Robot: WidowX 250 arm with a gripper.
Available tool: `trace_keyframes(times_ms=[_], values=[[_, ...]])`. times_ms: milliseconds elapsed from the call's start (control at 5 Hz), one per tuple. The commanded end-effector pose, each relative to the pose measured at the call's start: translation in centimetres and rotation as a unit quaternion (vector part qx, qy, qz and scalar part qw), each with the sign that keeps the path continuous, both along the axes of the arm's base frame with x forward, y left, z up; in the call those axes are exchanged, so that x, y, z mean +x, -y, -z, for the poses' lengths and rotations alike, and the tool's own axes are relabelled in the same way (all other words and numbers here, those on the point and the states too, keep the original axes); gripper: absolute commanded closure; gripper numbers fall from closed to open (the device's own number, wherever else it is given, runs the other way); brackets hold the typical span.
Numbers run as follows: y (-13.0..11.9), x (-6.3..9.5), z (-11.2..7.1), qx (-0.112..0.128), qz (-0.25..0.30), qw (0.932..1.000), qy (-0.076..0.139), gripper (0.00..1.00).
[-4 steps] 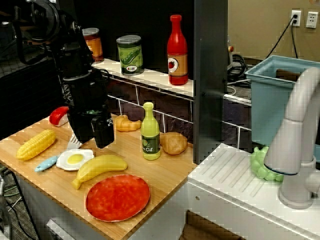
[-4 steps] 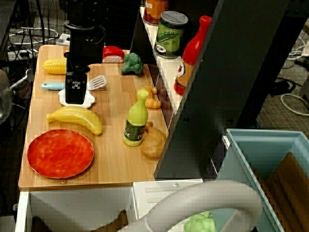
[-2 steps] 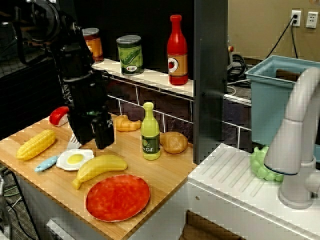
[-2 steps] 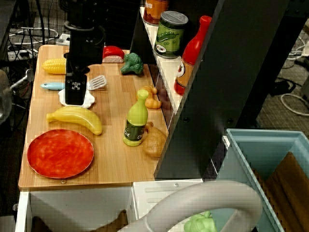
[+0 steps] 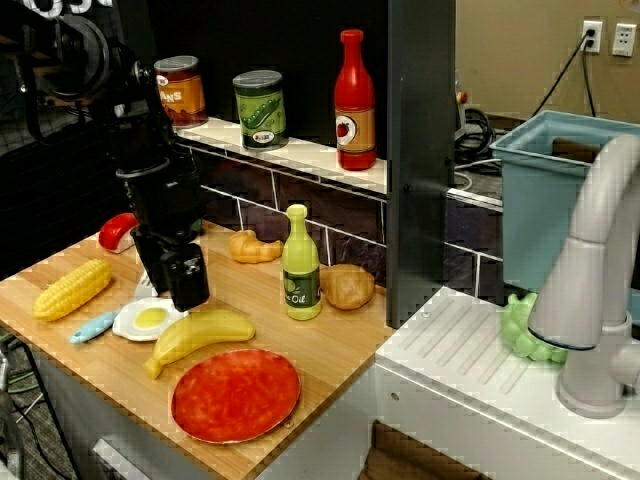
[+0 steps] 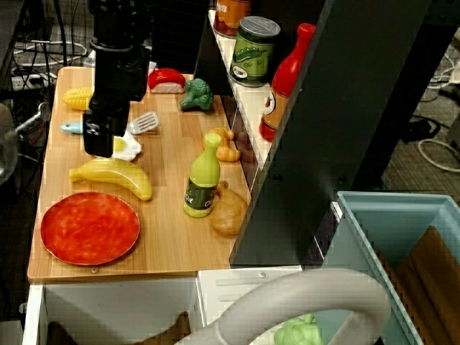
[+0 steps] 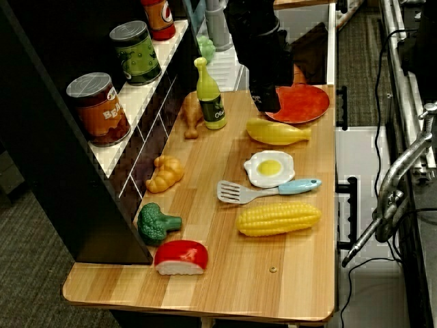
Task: Put banana on plate
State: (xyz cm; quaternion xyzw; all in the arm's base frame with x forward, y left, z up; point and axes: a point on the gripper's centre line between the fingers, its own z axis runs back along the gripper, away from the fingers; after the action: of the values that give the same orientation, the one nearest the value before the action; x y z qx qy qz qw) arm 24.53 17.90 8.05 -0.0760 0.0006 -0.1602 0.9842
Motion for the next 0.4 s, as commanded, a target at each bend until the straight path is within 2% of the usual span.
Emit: trace_keyframes(times_ms=[0,200], values=[[-2.9,0.7,-1.6,-0.001,0.055,0.9973,0.049,0.0],[-2.8,1.1,-0.6,-0.006,0.041,0.9976,0.055,0.0]])
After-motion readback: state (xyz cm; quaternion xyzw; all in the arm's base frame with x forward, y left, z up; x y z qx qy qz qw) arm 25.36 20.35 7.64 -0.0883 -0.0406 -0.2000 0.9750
